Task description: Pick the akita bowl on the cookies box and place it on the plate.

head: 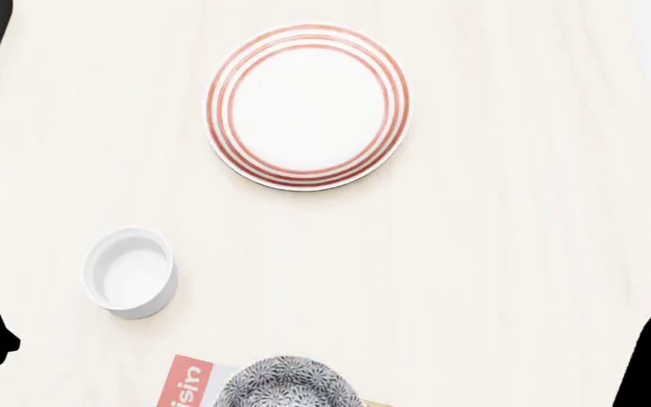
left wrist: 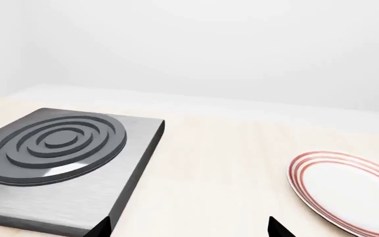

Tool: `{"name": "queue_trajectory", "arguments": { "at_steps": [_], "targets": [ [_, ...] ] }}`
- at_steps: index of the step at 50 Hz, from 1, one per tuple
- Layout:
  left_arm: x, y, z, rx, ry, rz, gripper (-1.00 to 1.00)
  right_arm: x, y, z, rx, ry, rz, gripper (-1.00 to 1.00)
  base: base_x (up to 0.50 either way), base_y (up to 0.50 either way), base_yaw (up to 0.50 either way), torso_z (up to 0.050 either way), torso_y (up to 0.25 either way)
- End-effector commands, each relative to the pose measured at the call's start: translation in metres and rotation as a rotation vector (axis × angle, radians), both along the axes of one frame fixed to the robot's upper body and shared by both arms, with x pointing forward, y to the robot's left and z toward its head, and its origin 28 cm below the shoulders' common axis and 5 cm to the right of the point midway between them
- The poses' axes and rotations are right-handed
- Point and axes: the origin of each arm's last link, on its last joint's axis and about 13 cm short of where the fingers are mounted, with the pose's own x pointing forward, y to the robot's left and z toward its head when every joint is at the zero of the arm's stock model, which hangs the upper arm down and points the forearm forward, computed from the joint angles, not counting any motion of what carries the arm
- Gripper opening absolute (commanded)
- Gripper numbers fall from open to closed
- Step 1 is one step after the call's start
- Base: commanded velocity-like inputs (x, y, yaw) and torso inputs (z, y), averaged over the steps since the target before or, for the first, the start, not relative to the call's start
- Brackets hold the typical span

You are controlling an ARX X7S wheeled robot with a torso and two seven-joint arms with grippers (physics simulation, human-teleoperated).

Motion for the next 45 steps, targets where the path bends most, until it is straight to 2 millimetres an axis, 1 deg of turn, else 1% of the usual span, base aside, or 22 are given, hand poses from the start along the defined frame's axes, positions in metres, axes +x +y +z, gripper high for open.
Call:
{"name": "queue_trajectory", "arguments": {
  "at_steps": [1, 7, 15, 27, 33, 40, 45],
  "targets": [
    [-0.001, 0.0, 0.0, -0.001, 0.002, -0.002, 1.0, 0.013, -0.009, 0.035, -0.055, -0.198, -0.091, -1.0, 0.0, 0.0, 0.0, 0.0, 0.0],
    [-0.001, -0.001, -0.001, -0.003, 0.002, -0.002, 1.0, 0.023, -0.012, 0.045, -0.12, -0.287, -0.125, -1.0, 0.0, 0.0, 0.0, 0.0, 0.0],
    [-0.001, 0.0, -0.002, -0.006, 0.005, -0.005, 1.0, 0.036, -0.014, 0.054, -0.163, -0.343, -0.153, -1.0, 0.0, 0.0, 0.0, 0.0, 0.0],
    [-0.002, 0.001, -0.002, -0.012, -0.003, -0.022, 1.0, 0.069, -0.017, 0.059, -0.172, -0.373, -0.172, -1.0, 0.0, 0.0, 0.0, 0.0, 0.0],
    [-0.003, 0.0, -0.001, -0.008, -0.007, -0.035, 1.0, 0.089, -0.019, 0.064, -0.174, -0.405, -0.188, -1.0, 0.0, 0.0, 0.0, 0.0, 0.0],
    [-0.004, -0.001, -0.001, -0.014, -0.009, -0.055, 1.0, 0.106, -0.016, 0.07, -0.175, -0.442, -0.199, -1.0, 0.0, 0.0, 0.0, 0.0, 0.0],
    [-0.005, -0.001, -0.001, -0.011, -0.011, -0.065, 1.0, 0.122, -0.014, 0.073, -0.178, -0.468, -0.201, -1.0, 0.0, 0.0, 0.0, 0.0, 0.0]
  ]
}}
